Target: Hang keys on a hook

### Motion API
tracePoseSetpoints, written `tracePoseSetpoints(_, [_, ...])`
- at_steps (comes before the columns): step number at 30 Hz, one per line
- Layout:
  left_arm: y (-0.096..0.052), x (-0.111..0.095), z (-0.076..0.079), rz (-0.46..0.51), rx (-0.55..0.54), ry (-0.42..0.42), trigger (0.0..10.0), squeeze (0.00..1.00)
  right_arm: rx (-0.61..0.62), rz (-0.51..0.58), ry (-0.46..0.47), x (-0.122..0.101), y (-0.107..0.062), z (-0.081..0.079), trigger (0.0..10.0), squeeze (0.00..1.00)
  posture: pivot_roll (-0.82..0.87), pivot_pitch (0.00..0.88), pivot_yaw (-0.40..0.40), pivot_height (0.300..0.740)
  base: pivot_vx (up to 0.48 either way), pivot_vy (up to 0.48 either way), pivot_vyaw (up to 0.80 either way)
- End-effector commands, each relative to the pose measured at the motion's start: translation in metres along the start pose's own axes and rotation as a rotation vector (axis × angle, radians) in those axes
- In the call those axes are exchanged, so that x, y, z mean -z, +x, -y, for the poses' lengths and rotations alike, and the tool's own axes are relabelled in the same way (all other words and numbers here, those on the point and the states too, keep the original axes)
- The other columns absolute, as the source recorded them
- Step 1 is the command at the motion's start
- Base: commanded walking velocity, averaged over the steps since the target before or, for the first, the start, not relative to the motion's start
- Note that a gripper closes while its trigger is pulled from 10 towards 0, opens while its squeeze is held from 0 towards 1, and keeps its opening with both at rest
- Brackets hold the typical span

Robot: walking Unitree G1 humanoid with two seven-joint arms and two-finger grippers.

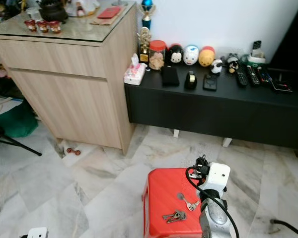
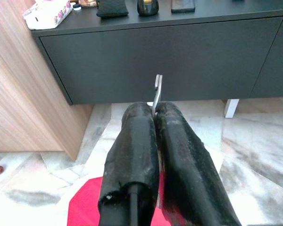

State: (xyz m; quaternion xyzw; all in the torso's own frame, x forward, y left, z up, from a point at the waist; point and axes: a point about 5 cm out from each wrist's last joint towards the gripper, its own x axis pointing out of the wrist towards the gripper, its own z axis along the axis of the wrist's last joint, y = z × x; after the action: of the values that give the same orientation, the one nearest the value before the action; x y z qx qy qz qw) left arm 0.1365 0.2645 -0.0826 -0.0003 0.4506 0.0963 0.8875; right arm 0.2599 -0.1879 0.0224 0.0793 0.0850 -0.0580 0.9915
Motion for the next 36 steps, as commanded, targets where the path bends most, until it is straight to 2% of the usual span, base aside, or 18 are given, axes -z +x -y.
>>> tracePoseSetpoints(1, [-0.001,0.009,0.001,-0.04,-0.007,-0.014,10.0,0.0,0.015,0.008,0.014,-0.001,0.002,-0.001,10.0,0.0,0.14,0.0,-0.014,0.74,0.0,0.0,0.0])
tracePoseSetpoints(10, [0.001,0.009,0.014,-0.034,0.002,-0.029,10.0,0.0,0.02,0.005,0.016,0.0,0.003,-0.003,10.0,0.0,0.15,0.0,-0.006,0.74,-0.17,0.0,0.0])
tracePoseSetpoints(13, [0.0,0.009,0.014,-0.037,0.011,-0.007,10.0,0.0,0.029,0.008,0.018,0.0,0.005,-0.003,10.0,0.0,0.16,0.0,0.005,0.74,-0.285,0.0,0.0])
tracePoseSetpoints(26, [-0.003,0.01,-0.004,-0.031,-0.026,-0.025,10.0,0.0,0.015,0.012,0.023,-0.001,0.009,-0.014,10.0,0.0,0.14,0.0,0.004,0.74,-0.325,0.0,0.0])
tracePoseSetpoints(29, [-0.003,0.009,-0.007,-0.032,-0.021,-0.007,10.0,0.0,0.006,0.023,0.02,-0.004,0.012,-0.016,10.0,0.0,0.12,0.0,0.002,0.74,-0.334,0.0,0.0])
tracePoseSetpoints(36, [-0.004,0.008,-0.011,-0.033,-0.023,-0.013,10.0,0.0,0.058,0.03,0.009,-0.007,0.015,-0.001,10.0,0.0,0.13,0.0,0.013,0.74,-0.337,0.0,0.0])
